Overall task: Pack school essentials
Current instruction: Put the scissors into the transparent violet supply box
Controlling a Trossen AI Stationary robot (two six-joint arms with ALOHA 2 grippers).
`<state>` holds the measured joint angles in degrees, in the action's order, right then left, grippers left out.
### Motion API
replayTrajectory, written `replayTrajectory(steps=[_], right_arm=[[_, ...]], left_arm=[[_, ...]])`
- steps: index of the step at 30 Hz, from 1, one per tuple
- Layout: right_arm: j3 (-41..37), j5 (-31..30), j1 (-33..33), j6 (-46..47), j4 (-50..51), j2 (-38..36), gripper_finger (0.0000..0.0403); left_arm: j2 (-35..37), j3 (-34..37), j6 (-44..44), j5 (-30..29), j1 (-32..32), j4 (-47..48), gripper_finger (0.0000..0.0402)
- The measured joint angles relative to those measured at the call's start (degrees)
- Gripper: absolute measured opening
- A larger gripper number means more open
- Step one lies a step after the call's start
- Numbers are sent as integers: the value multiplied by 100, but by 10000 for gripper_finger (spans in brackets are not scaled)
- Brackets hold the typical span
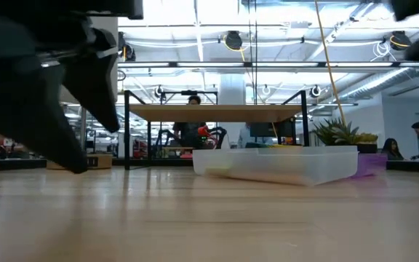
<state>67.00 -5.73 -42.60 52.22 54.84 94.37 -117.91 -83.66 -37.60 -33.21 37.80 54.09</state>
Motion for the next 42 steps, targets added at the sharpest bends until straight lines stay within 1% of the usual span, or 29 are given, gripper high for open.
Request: replayTrajectory(steps=[3,5,11,13,17,22,25,27,30,32,33,36,39,42], right_arm=[[-4,151,-170,-192,146,232,184],[-11,142,-263,-416,145,351,177],[-17,135,-304,-844,118,673,157],[-117,137,-270,-934,70,694,150],[-571,156,-179,-856,10,664,141],[-1329,421,-106,-800,-944,360,138],[-1681,445,-92,-738,-1415,147,131],[-1810,433,-64,-553,-1497,42,115],[-1934,429,-21,-321,-1609,-161,77],[-1954,355,22,-59,-1710,-318,51],[-1957,321,41,58,-1750,-402,45],[-1995,26,103,471,-1892,-648,45],[-1975,-289,241,912,-2167,-990,45],[-1980,-367,392,1149,-2344,-1277,45]], left_arm=[[0,-2,76,-7,-59,-93,390],[0,-2,154,-8,-105,-204,390],[0,-2,394,-30,-261,-252,390],[0,-2,466,-31,-315,-252,390],[0,-2,409,-31,-449,-252,390],[0,-2,399,-30,-500,-248,390],[0,-2,399,-28,-494,-230,390],[0,-2,399,-28,-500,-210,390],[0,-2,254,-28,-503,-51,390],[0,-2,113,-28,-522,-14,390],[0,-2,89,-23,-543,-16,390],[0,68,67,-29,-622,-63,390],[0,287,78,0,-702,-18,390],[18,584,-9,34,-771,74,390]])
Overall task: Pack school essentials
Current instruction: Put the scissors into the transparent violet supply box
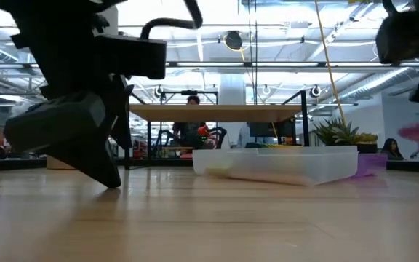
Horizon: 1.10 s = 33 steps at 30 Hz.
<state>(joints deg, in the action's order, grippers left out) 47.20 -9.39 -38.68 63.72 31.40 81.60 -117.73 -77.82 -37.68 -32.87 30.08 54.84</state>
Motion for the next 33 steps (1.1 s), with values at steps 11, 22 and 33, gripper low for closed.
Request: replayTrajectory(steps=[11,22,33], right_arm=[[488,-220,1434,-1165,-528,-686,47],[1567,-396,2918,-2886,-556,129,49],[1606,68,3647,-3315,-726,1030,49]], left_arm=[[6,391,-393,-78,-146,227,390],[-9,319,-410,-116,-93,369,390],[-20,326,-572,-151,37,578,390]])
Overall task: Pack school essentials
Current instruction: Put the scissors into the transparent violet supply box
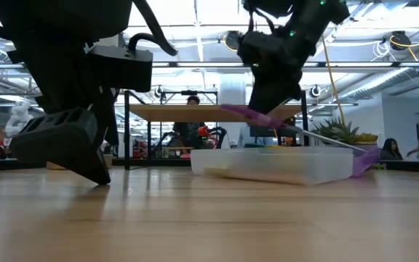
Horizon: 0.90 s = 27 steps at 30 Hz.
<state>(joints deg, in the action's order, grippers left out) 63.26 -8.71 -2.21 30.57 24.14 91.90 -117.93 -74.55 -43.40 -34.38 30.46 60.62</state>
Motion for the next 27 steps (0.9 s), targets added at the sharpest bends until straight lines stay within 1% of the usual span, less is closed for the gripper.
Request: replayTrajectory(steps=[3,7,12,20,23,27], right_arm=[[0,7,68,-42,-127,7,49],[-2,318,153,-130,-425,-131,49],[0,409,262,-184,-608,-205,50],[-7,443,273,-304,-466,224,52],[-2,446,250,-193,-470,414,65],[-4,450,250,-157,-439,562,103]], left_arm=[[0,3,-28,-13,0,-2,390],[0,3,-28,-23,0,-4,390],[0,5,-69,-25,4,-17,390],[-4,7,-185,-63,68,23,390],[-4,3,-266,-65,92,122,390],[-13,8,-487,-54,118,478,390]])
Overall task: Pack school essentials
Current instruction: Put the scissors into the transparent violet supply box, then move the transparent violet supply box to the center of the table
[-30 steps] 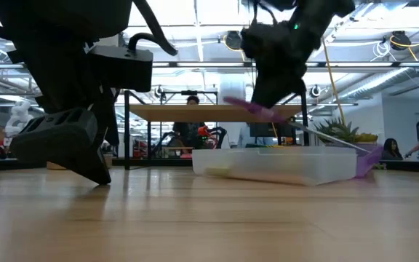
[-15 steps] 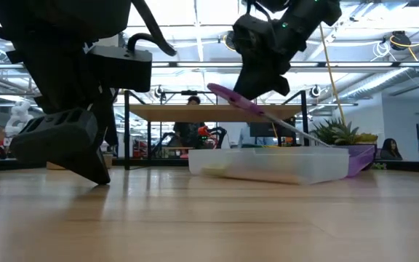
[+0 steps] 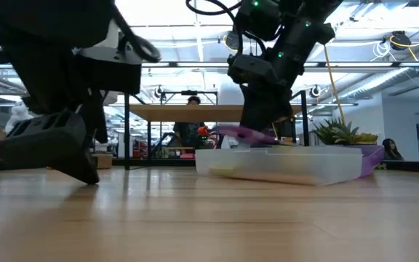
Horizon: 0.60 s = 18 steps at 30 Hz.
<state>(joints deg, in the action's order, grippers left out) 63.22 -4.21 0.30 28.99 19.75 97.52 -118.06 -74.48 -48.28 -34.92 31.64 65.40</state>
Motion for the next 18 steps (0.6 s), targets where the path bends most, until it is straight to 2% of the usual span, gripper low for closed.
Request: replayTrajectory(steps=[8,18], right_arm=[[-50,-39,-133,-11,11,46,177],[-87,-328,-486,46,34,-88,187]], left_arm=[[-9,13,-370,107,19,581,390],[-11,15,-493,147,111,830,390]])
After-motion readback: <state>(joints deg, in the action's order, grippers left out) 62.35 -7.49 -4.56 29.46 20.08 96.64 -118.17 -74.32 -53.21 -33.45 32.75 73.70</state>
